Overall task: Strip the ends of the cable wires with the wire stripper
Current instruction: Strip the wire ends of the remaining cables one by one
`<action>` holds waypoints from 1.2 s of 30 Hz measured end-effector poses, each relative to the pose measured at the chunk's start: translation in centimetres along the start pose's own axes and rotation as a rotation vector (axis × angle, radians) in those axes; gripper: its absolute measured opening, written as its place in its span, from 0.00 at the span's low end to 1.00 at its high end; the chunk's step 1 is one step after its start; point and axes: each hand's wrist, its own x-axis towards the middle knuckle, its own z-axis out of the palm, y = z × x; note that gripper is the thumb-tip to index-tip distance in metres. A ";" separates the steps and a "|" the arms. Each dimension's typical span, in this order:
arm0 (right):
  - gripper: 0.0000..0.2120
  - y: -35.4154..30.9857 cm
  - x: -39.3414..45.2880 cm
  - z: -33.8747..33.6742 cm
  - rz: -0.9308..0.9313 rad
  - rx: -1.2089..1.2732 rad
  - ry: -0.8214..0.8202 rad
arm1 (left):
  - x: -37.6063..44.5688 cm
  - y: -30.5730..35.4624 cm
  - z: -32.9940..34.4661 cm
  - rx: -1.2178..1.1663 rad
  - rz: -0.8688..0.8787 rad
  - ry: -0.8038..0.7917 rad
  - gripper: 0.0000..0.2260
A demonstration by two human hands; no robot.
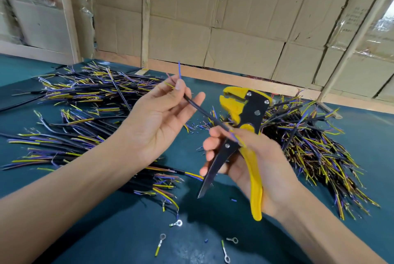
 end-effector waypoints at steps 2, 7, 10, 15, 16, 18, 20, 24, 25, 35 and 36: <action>0.11 -0.5 0.0 -0.1 0.037 0.073 0.042 | -0.1 -0.4 -0.1 0.077 0.019 -0.014 0.05; 0.05 -1.0 0.3 -0.6 -0.023 0.063 0.163 | -0.2 -0.3 -1.7 0.847 0.172 -0.104 0.07; 0.04 -1.9 0.6 -1.6 -0.145 0.080 0.364 | -0.2 0.9 -2.9 1.814 0.230 -0.534 0.08; 0.17 -3.6 0.5 -3.3 -0.241 0.062 0.534 | -0.6 1.0 -2.6 1.916 -0.206 -0.777 0.03; 0.19 -3.7 0.4 -3.5 -0.276 0.055 0.548 | -0.6 1.0 -2.6 1.864 -0.214 -0.781 0.02; 0.15 -3.7 0.2 -3.6 -0.368 -0.007 0.550 | -0.9 1.1 -2.4 1.794 -0.256 -0.804 0.05; 0.08 -3.4 0.2 -3.6 -0.451 -0.107 0.577 | -1.0 1.3 -2.5 1.798 -0.276 -0.837 0.07; 0.05 -2.6 0.4 -3.7 -0.695 -0.387 0.801 | -1.1 1.5 -2.4 1.846 -0.221 -0.882 0.02; 0.05 -2.5 0.4 -3.7 -0.775 -0.496 0.860 | -1.2 1.4 -2.4 1.875 -0.166 -0.868 0.03; 0.10 -1.6 -1.1 -0.7 -0.669 -0.586 0.266 | -2.2 0.6 -0.1 1.375 0.511 -0.537 0.01; 0.11 -1.5 -1.2 -0.5 -0.645 -0.572 0.223 | -2.2 0.6 0.0 1.342 0.492 -0.510 0.01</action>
